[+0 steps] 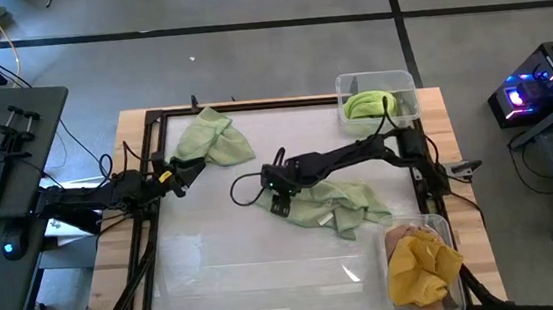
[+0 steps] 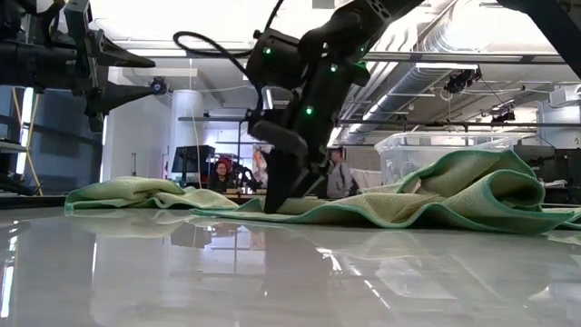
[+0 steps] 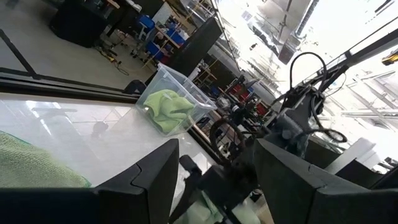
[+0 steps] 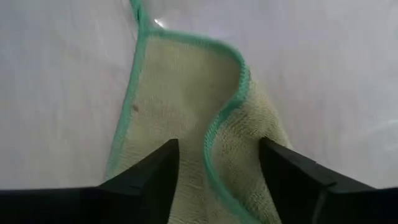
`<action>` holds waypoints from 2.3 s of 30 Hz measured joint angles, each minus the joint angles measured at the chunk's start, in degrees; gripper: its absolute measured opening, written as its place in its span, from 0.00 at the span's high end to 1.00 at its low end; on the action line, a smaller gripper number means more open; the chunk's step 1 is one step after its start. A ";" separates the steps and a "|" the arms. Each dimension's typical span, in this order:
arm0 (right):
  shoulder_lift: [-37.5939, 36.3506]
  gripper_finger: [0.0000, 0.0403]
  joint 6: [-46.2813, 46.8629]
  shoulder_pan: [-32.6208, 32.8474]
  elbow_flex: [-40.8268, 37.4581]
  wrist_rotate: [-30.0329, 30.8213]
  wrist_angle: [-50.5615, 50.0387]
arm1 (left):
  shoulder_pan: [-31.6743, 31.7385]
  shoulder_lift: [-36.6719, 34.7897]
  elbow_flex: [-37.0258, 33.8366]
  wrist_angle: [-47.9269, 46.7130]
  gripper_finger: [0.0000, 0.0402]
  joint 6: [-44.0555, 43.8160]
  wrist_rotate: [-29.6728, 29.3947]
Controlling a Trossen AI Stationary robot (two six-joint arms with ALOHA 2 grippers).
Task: Sort towels by color in basket
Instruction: Put the bottom light green towel into the top transparent bin
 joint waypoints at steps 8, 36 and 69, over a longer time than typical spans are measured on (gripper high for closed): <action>0.36 0.87 5.14 0.50 2.12 1.80 -1.83 | 0.00 0.00 0.02 -0.07 0.51 -0.01 0.03; -1.00 0.97 4.08 3.26 3.06 -6.20 9.12 | 0.00 0.00 0.02 -0.18 0.51 -0.02 0.51; 3.37 0.86 1.17 9.15 -0.62 2.15 11.53 | -0.02 0.00 0.02 -0.21 0.51 -0.02 0.51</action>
